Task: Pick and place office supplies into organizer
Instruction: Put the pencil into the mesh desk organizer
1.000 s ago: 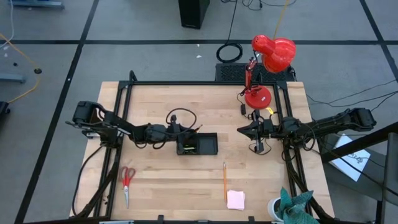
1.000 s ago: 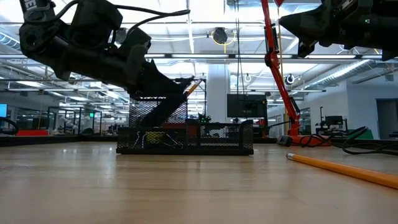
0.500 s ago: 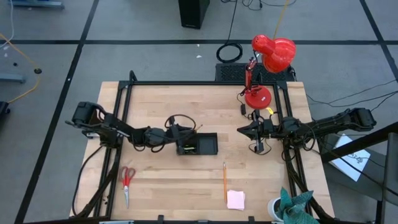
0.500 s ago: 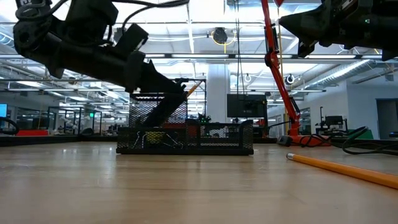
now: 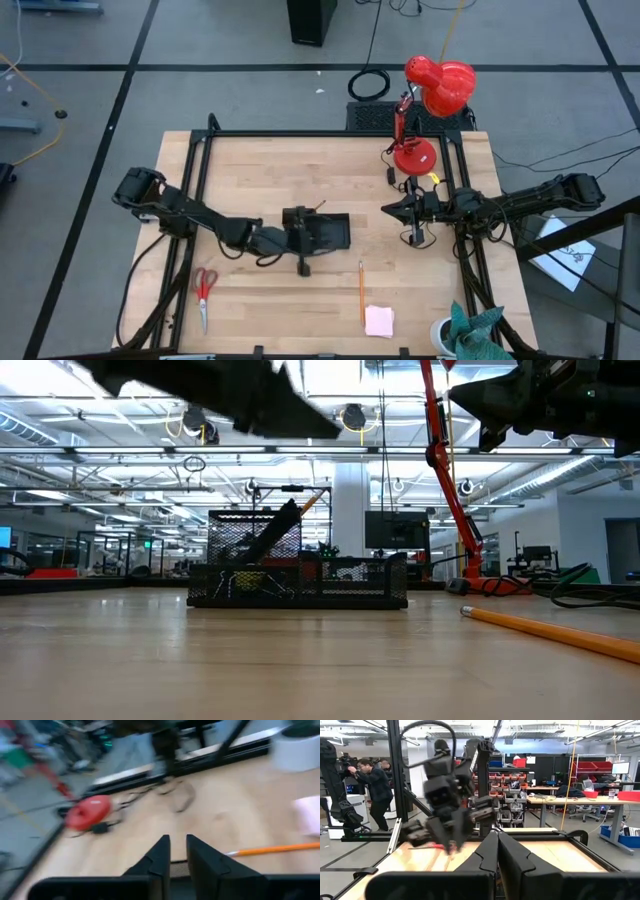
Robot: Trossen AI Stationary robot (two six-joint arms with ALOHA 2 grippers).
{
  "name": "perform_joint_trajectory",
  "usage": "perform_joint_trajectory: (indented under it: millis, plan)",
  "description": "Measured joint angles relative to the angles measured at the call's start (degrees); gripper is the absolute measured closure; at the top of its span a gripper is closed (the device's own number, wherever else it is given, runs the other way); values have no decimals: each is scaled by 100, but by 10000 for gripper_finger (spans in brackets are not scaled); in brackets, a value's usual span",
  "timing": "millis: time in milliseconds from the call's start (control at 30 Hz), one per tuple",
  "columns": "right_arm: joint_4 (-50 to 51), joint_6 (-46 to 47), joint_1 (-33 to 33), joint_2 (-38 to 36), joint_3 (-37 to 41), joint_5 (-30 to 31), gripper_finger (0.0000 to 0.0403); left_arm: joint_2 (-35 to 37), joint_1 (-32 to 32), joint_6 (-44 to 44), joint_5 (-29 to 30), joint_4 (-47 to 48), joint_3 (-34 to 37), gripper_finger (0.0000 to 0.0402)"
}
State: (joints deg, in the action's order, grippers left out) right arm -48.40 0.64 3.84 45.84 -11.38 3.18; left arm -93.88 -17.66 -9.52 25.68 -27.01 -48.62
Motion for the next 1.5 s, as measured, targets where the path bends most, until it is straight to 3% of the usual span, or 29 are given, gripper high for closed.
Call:
perform_joint_trajectory:
  millis: [167,400,667,833,1500]
  plan:
    - [29,0,0,0,0,0,399,-645,-191,-34,-1191,130,-742,394]
    - [30,16,1,0,0,0,399,-2177,-287,-143,-1514,684,-2218,399]
    - [70,16,2,-1,0,0,399,-3308,-150,-393,-1780,1572,-3514,398]
    - [67,14,2,-2,0,0,399,-3553,23,-271,-1834,1618,-3643,397]
    - [65,-24,0,-2,0,22,399,-3804,546,1191,-2949,2585,-3681,399]
